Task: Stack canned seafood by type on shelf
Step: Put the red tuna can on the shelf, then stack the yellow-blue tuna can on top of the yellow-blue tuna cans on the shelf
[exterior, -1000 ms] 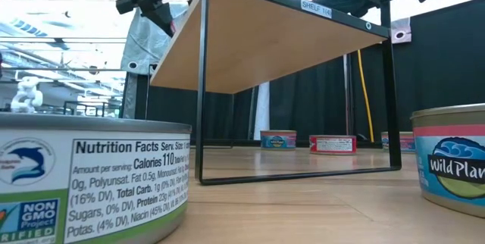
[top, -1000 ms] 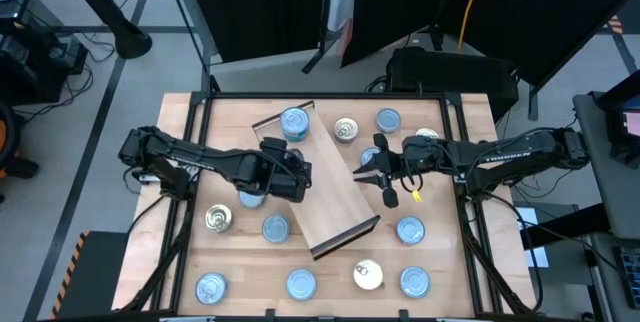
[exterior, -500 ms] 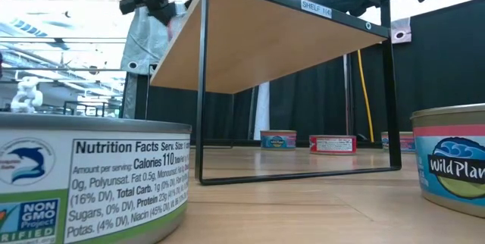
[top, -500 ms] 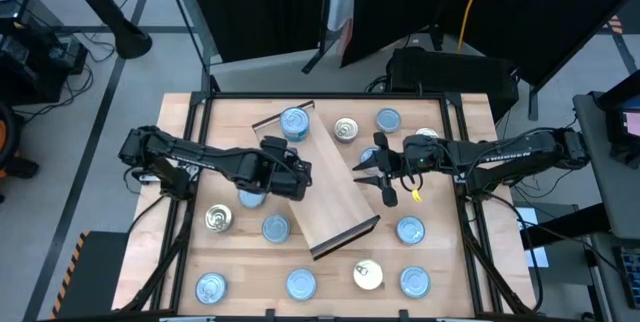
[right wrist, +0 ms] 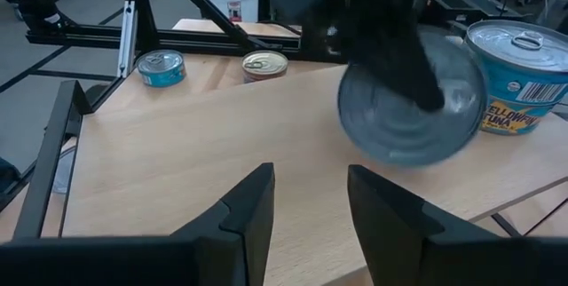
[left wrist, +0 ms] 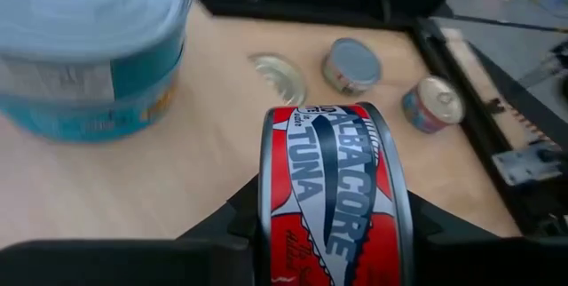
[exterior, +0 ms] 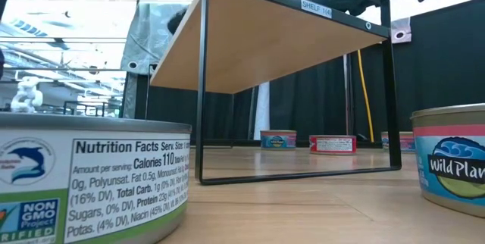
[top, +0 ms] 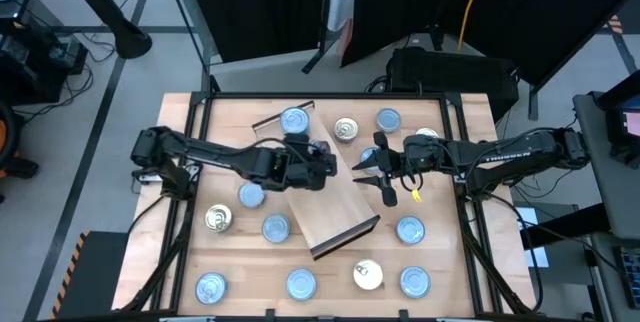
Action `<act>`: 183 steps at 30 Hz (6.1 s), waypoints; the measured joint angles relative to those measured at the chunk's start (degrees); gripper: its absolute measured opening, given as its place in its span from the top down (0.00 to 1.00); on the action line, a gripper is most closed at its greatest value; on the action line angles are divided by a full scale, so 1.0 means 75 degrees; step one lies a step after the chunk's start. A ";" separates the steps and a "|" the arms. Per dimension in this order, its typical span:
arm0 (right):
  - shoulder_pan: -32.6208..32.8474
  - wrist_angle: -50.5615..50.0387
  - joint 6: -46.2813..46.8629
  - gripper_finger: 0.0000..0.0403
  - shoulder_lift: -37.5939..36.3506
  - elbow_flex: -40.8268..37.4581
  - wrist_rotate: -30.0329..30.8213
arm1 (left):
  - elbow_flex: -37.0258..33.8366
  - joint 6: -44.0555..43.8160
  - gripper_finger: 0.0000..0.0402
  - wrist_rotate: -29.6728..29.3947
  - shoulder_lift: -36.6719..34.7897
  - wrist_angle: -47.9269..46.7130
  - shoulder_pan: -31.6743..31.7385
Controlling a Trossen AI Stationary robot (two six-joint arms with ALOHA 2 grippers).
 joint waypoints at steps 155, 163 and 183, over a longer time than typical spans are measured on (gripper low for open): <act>-0.2543 -0.4304 0.1743 0.66 -0.1081 -0.0726 0.2609 | -0.1247 -0.0298 0.26 0.1338 -0.0753 -0.3712 -0.5531; -0.2543 -0.4159 0.1845 0.66 -0.1087 -0.1262 0.2349 | -0.1247 0.0316 0.32 0.4407 -0.0756 -0.1833 -0.6028; -0.2540 -0.3448 0.1626 0.66 -0.1122 -0.1259 0.2352 | -0.1247 -0.0553 0.98 0.4735 0.0197 -0.3453 -0.7838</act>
